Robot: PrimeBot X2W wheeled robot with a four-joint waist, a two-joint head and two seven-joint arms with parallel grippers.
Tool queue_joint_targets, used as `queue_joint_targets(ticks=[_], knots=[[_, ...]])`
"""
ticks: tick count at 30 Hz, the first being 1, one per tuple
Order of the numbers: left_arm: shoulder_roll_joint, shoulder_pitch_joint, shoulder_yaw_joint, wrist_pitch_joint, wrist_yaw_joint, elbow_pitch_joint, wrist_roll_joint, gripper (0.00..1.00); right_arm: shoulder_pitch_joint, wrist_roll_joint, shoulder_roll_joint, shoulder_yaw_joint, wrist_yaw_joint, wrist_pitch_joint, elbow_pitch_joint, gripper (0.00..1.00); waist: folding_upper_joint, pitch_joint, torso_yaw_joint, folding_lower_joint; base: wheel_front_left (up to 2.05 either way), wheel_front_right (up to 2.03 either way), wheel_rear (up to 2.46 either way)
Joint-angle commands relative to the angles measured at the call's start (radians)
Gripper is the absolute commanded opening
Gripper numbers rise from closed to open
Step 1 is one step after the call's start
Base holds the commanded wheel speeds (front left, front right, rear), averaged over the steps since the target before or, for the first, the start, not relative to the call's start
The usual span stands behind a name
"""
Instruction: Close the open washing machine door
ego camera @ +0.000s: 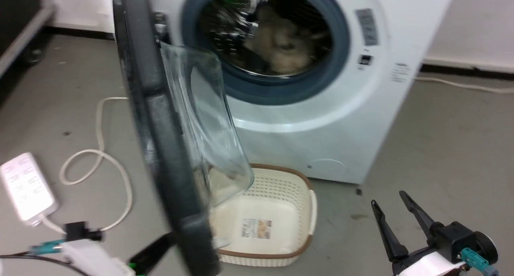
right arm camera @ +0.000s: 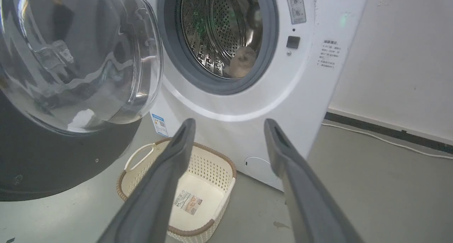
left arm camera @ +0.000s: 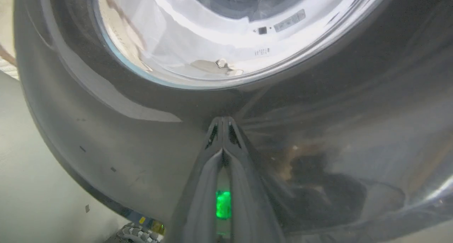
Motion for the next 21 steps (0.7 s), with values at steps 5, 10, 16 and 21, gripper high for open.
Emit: queue_joint_targets(ticks=[5, 10, 16, 21], knots=[[-0.007, -0.025, -0.176, -0.165, -0.032, 0.057, -0.092, 0.00, -0.015, -0.004, -0.006, 0.001, 0.001, -0.004, -0.006, 1.00, 0.0000, 0.065, -0.151, 0.0001, 0.00, 0.00, 0.00], [-0.007, -0.117, -0.320, -0.314, -0.048, 0.134, -0.128, 0.00, -0.041, 0.006, -0.006, 0.002, 0.001, -0.004, -0.011, 1.00, 0.0000, 0.120, -0.264, 0.0001, 0.00, 0.00, 0.00], [-0.007, -0.283, -0.397, -0.536, -0.064, 0.279, -0.137, 0.00, -0.065, 0.023, 0.009, 0.010, 0.001, -0.004, -0.006, 1.00, 0.0000, 0.179, -0.393, 0.0001, 0.00, 0.00, 0.00], [-0.007, -0.447, -0.406, -0.748, -0.074, 0.430, -0.147, 0.00, -0.080, 0.034, 0.022, 0.015, 0.001, -0.004, 0.000, 1.00, 0.0000, 0.215, -0.462, 0.0001, 0.00, 0.00, 0.00]])
